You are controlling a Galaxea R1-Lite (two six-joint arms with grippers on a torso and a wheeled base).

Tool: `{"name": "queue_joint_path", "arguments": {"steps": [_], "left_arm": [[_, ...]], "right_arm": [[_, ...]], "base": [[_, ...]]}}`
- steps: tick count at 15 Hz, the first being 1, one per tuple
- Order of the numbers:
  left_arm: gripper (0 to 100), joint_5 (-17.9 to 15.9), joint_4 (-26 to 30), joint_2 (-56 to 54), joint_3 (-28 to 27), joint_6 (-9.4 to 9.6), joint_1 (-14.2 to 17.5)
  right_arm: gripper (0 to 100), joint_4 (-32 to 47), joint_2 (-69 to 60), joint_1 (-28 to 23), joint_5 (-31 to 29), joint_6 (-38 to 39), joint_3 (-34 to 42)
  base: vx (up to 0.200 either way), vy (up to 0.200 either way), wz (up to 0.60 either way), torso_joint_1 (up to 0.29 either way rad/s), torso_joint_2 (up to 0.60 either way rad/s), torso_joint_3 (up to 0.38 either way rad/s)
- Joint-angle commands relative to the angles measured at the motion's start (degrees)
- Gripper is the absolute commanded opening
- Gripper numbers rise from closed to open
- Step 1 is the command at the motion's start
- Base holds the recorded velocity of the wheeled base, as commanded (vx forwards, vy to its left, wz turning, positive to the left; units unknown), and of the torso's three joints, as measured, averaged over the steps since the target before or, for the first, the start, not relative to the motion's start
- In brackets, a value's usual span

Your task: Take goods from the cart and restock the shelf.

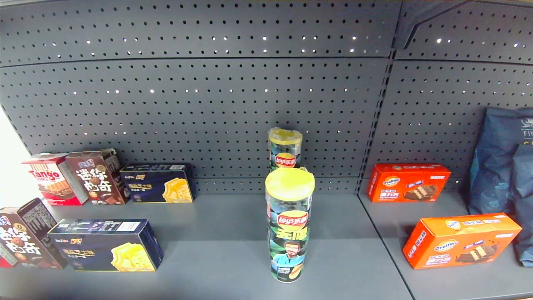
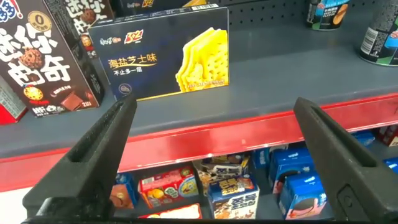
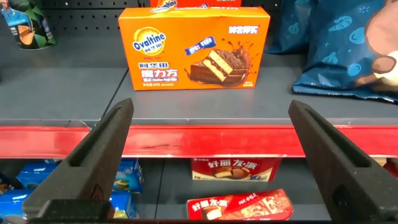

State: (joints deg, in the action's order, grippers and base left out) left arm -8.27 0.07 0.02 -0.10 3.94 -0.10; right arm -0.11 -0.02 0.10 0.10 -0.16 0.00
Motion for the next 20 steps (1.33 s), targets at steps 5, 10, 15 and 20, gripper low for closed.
{"name": "queue_joint_path", "arguments": {"steps": [5,10,15,20], "left_arm": [[100,0.09,0.01,-0.02,0.01,-0.33,0.01],[100,0.09,0.01,-0.02,0.01,-0.25,0.01],[100,0.00,0.01,-0.02,0.01,-0.25,0.01],[100,0.09,0.01,-0.02,0.01,-0.33,0.01]], "right_arm": [[100,0.02,0.02,-0.01,-0.01,-0.02,0.00],[100,0.02,0.02,-0.01,-0.01,-0.02,0.00],[100,0.02,0.02,-0.01,-0.01,-0.02,0.00],[100,-0.07,0.02,-0.01,-0.01,-0.02,0.00]], "base": [[0.000,0.000,0.00,0.000,0.00,0.000],[0.000,0.000,0.00,0.000,0.00,0.000],[0.000,0.000,0.00,0.000,0.00,0.000],[0.000,0.000,0.00,0.000,0.00,0.000]]}}
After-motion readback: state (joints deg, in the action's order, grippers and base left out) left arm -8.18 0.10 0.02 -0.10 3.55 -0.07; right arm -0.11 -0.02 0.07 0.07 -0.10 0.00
